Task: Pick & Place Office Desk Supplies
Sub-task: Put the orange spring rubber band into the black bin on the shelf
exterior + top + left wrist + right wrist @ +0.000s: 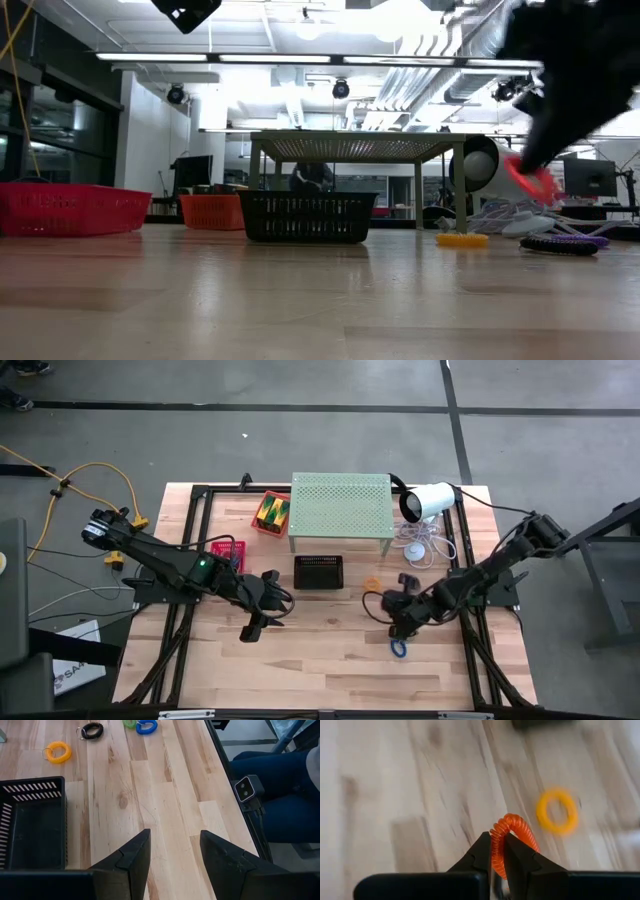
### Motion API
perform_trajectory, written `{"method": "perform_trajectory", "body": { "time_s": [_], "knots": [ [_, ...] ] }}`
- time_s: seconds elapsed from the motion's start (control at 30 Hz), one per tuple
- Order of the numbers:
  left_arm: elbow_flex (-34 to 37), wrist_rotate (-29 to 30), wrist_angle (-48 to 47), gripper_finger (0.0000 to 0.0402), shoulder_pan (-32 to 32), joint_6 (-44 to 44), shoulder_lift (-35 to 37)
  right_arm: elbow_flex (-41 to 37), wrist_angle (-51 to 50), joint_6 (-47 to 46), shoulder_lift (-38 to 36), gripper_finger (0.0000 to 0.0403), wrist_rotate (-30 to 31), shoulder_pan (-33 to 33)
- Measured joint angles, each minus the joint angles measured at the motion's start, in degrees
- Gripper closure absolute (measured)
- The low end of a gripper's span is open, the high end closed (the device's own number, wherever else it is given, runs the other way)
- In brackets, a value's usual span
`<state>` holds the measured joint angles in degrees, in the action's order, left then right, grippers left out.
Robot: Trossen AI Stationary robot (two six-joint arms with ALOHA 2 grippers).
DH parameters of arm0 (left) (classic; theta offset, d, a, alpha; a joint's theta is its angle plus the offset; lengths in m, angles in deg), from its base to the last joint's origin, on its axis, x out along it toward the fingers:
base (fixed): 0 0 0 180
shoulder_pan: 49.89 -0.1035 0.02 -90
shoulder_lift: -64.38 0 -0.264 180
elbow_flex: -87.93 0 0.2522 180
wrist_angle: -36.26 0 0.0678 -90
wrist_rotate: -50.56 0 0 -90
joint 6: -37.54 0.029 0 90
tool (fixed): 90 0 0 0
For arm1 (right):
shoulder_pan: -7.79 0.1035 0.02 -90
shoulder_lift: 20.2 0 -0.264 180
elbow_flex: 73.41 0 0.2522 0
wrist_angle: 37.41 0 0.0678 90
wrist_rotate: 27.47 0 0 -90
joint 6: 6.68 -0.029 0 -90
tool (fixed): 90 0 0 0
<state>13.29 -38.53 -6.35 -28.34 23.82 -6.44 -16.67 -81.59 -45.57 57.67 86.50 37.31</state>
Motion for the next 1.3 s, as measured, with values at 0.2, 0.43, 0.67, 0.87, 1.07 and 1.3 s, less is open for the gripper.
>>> {"method": "perform_trajectory", "body": {
  "time_s": [0.2,0.43,0.67,0.87,1.07,1.3],
  "knots": [
    [0.0,0.02,-0.01,0.0236,-0.01,0.0,0.01,3.63,7.46,12.4,0.0,0.038,-0.01,-4.43],
    [0.0,0.0,-0.01,0.0236,-0.01,0.0,0.01,4.9,18.58,23.51,0.01,0.038,-0.02,-10.94],
    [0.0,0.01,0.0,0.0236,0.01,0.0,0.01,4.9,21.75,27.36,0.02,0.038,-0.11,-14.32],
    [0.0,0.0,0.01,0.0236,0.0,0.0,0.01,4.9,26.75,29.97,1.64,0.038,-3.61,-16.96],
    [0.0,0.02,0.22,0.0236,-0.01,0.0,0.01,4.9,32.95,32.79,5.76,0.038,-6.37,-20.39],
    [0.0,0.02,0.44,0.0236,0.01,0.0,0.01,7.17,39.26,36.34,13.72,0.038,-10.96,-23.92]
  ]
}}
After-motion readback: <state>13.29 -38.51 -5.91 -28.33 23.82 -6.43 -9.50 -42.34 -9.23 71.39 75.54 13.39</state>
